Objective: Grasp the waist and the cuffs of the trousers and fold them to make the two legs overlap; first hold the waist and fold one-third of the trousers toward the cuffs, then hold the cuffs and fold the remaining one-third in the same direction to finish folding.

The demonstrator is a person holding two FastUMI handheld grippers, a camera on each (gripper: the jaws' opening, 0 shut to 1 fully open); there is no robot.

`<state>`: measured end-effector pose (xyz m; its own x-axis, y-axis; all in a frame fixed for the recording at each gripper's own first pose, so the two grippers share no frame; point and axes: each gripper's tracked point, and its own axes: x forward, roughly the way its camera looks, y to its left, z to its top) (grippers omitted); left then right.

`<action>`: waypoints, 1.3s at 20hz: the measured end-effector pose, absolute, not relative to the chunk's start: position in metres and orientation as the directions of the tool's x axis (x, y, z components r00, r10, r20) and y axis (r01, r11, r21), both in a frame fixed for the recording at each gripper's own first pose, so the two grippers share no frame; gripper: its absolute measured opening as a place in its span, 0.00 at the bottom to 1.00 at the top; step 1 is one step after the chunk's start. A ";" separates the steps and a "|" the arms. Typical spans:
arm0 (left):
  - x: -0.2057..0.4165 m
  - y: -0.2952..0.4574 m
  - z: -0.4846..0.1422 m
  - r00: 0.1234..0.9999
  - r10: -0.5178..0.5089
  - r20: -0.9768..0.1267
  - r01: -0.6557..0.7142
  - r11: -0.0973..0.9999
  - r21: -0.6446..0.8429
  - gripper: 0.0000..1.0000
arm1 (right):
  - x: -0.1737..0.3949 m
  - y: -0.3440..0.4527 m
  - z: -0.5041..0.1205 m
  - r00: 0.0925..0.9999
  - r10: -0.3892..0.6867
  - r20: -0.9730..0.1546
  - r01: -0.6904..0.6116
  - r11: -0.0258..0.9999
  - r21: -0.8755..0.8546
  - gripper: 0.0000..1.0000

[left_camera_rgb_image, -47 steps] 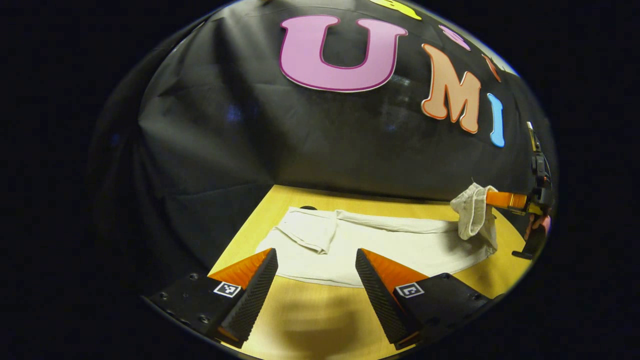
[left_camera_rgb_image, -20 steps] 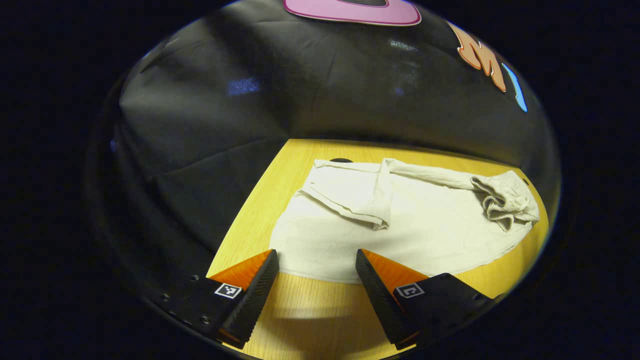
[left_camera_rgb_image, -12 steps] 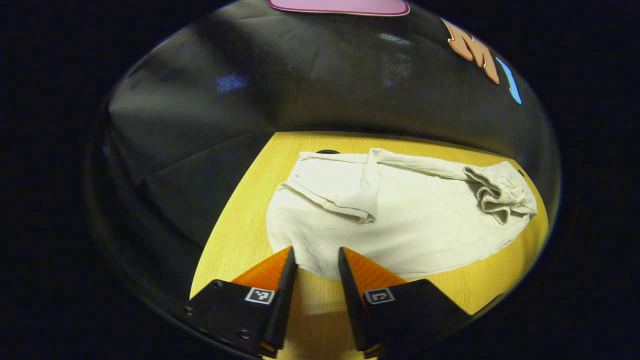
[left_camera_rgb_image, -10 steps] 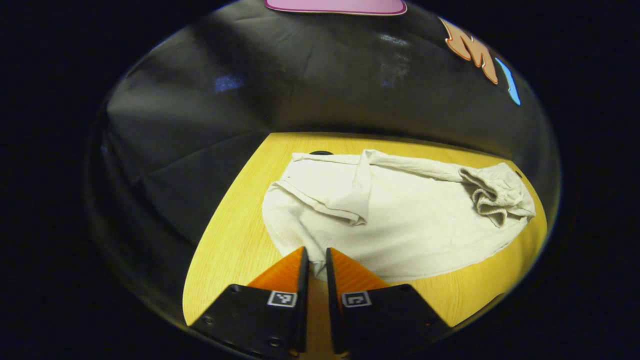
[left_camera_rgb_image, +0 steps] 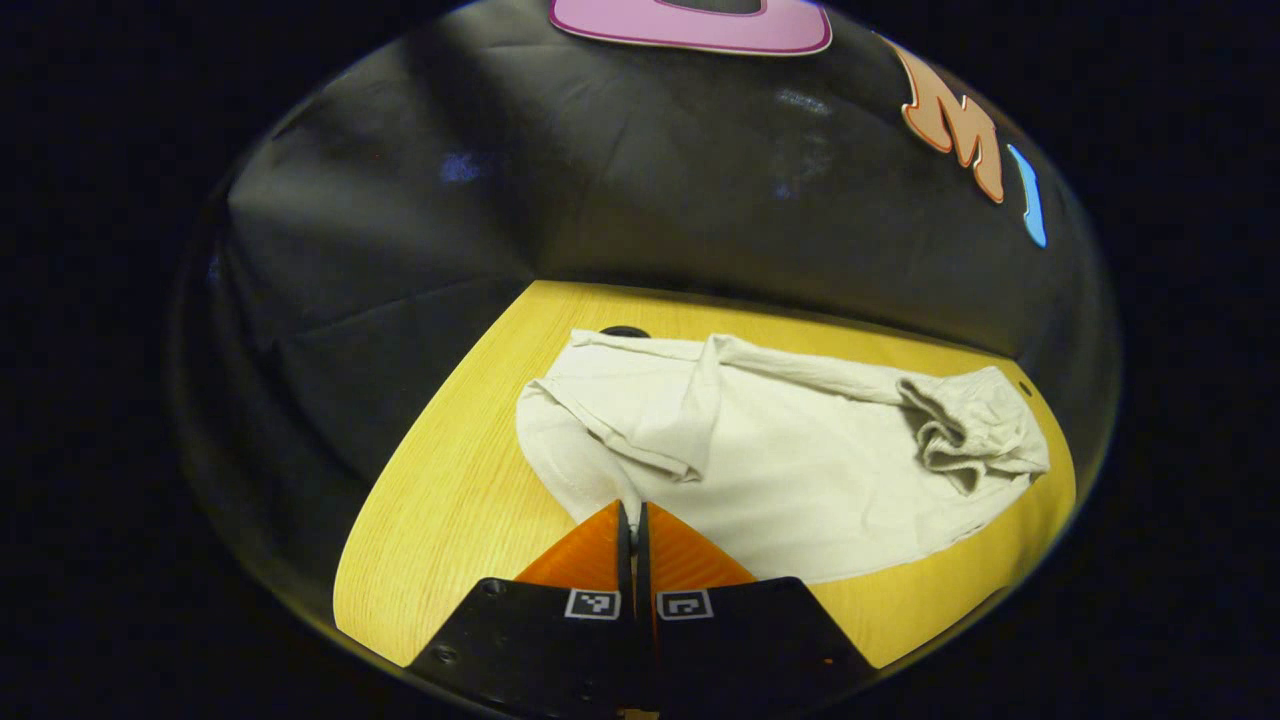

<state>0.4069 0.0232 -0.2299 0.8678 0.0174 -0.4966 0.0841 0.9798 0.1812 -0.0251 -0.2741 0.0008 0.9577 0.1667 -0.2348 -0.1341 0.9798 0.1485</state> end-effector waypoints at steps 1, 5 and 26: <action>0.408 0.013 -0.225 0.871 0.005 -0.492 0.090 0.981 0.169 0.00 | -0.025 -0.277 0.000 0.956 0.169 -0.238 -0.135 0.979 0.151 0.96; 0.409 -0.048 -0.193 0.899 -0.081 -0.431 0.134 0.987 0.093 0.00 | -0.025 -0.294 0.000 0.956 0.170 -0.238 -0.137 0.979 0.148 0.96; 0.386 -0.429 -0.234 0.758 -0.467 -0.457 0.553 0.831 0.068 0.00 | -0.010 -0.398 -0.029 0.937 0.187 -0.294 -0.151 0.978 0.141 0.96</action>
